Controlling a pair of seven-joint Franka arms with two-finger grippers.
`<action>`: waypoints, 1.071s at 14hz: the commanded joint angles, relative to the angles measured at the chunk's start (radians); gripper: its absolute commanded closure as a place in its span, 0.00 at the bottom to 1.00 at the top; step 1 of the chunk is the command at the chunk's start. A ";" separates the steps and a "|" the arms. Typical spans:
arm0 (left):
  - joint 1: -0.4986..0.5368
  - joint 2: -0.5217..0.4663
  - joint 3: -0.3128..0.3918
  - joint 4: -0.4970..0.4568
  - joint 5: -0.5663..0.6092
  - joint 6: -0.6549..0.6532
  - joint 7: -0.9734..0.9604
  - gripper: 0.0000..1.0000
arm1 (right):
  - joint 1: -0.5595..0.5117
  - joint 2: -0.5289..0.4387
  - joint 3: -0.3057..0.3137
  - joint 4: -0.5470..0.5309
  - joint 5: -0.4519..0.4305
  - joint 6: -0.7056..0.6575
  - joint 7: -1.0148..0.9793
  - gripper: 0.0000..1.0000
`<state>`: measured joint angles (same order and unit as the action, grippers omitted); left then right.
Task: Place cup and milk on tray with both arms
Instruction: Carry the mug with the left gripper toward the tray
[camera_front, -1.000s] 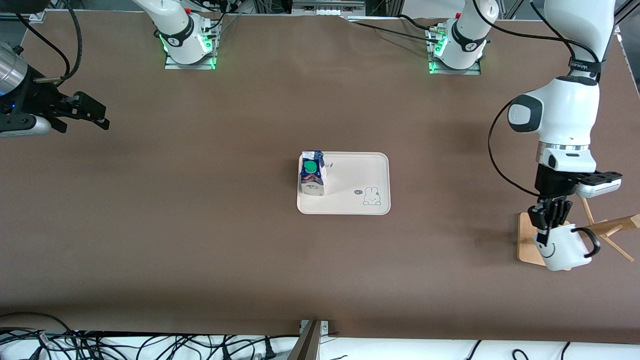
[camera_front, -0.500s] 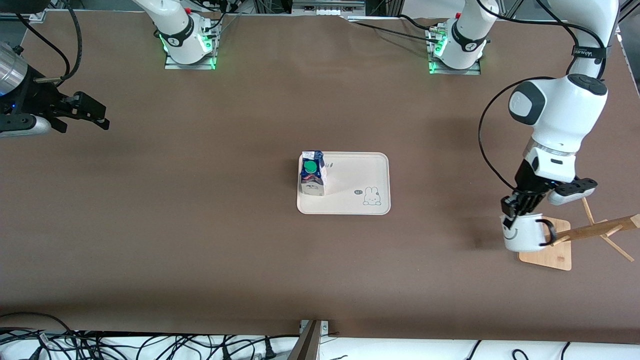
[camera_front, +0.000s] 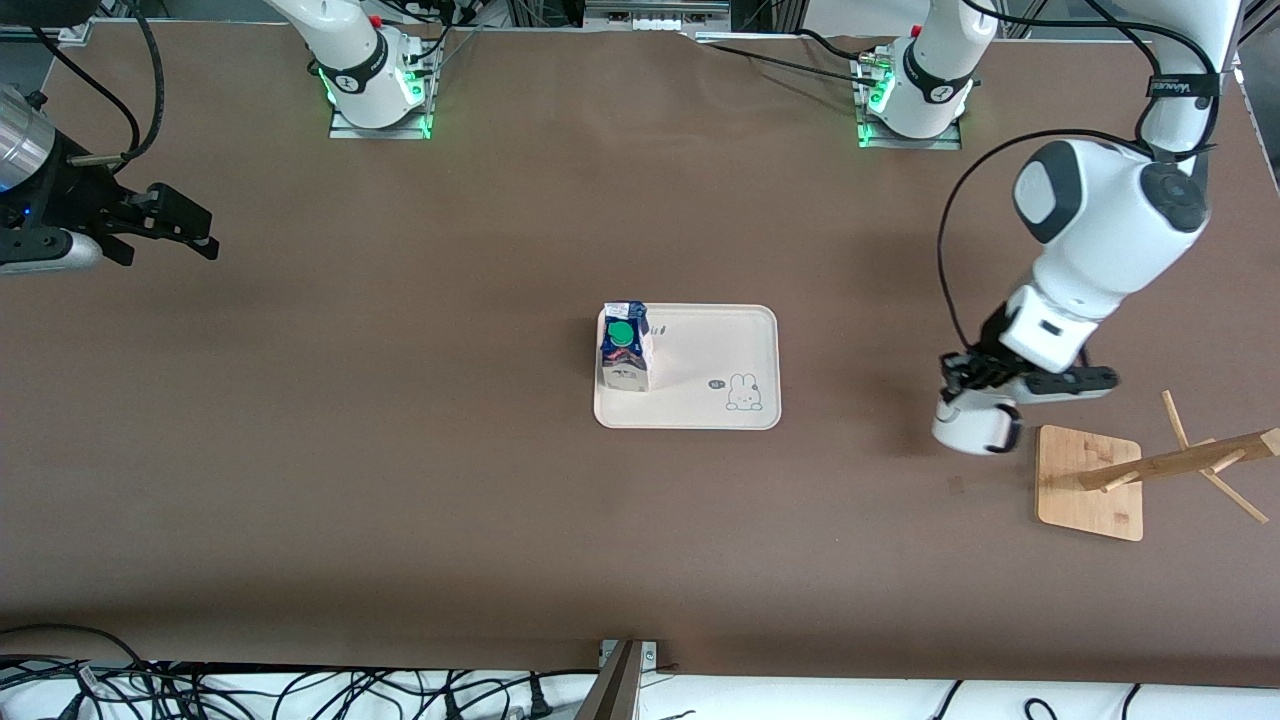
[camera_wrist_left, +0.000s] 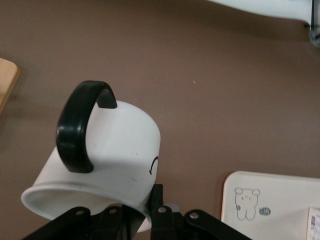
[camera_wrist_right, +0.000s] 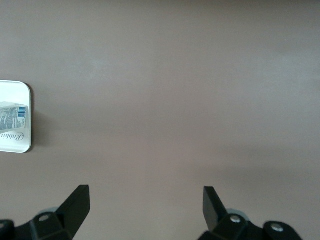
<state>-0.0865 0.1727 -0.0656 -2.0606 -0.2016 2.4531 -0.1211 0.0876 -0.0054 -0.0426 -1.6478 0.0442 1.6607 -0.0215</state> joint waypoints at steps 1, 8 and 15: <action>-0.025 0.005 -0.046 0.095 0.126 -0.213 0.011 1.00 | -0.016 0.007 0.013 0.020 -0.004 -0.016 0.000 0.00; -0.108 0.123 -0.131 0.362 0.182 -0.639 -0.032 1.00 | -0.017 0.007 0.012 0.020 -0.004 -0.018 0.000 0.00; -0.263 0.295 -0.118 0.506 0.180 -0.709 -0.142 1.00 | -0.019 0.008 0.010 0.020 -0.004 -0.018 0.000 0.00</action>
<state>-0.3016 0.3925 -0.1961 -1.6518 -0.0491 1.7818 -0.2114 0.0834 -0.0045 -0.0426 -1.6476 0.0442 1.6600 -0.0214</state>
